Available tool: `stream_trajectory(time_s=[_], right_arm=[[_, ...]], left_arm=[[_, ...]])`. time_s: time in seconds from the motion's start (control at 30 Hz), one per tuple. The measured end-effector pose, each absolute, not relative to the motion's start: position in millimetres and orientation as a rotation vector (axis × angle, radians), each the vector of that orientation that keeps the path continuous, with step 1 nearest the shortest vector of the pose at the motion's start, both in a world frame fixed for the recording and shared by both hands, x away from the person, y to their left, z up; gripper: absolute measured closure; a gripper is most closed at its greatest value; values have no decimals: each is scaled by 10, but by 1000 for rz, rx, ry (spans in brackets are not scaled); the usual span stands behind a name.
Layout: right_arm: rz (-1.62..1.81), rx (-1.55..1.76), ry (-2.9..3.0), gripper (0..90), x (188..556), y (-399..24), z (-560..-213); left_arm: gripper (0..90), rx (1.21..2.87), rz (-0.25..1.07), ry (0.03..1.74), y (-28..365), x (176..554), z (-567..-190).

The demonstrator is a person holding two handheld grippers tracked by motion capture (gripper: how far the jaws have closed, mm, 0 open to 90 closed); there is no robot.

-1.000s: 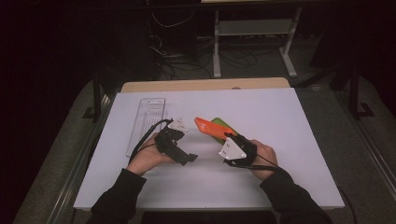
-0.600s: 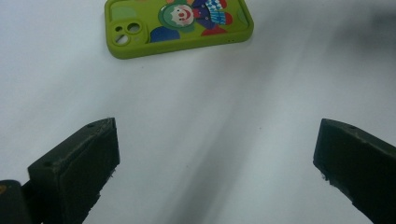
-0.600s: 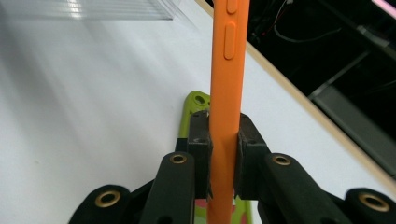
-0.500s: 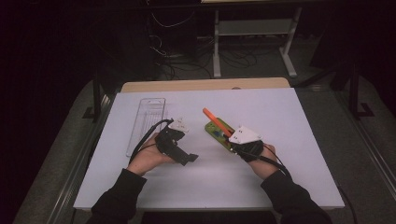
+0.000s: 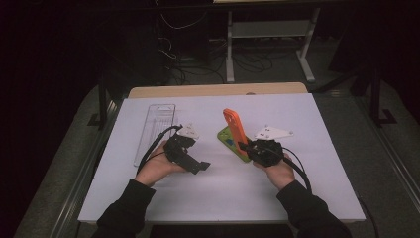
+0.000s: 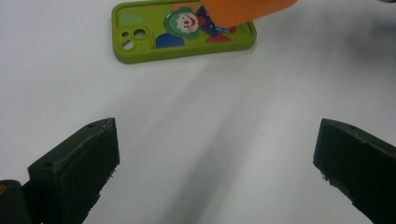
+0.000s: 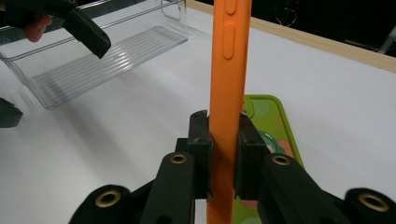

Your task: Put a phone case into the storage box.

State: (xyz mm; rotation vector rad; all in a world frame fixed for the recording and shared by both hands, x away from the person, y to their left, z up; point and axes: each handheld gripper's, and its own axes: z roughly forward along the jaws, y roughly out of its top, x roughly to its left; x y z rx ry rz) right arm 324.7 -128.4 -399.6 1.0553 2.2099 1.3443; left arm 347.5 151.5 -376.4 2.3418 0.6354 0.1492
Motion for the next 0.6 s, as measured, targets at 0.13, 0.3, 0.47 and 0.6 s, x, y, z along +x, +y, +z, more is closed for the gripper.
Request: stream_trajectory(time_s=[0.13, 0.3, 0.47, 0.6], right_arm=[[1345, 1055, 2214, 782, 3238, -1276, -4000], [1369, 1052, 2222, 783, 3207, -1247, -4008], [1396, 1042, 2224, 783, 3191, -1216, -4010], [1415, 1024, 2228, 782, 3183, -1197, -4014]], left_arm=[[0, 2270, 128, 673, 1518, 3487, -3723], [0, 2181, 121, 683, 1527, 3523, -3623], [0, 2114, 133, 677, 1509, 3595, -3535], [0, 2082, 132, 668, 1462, 3667, -3488]])
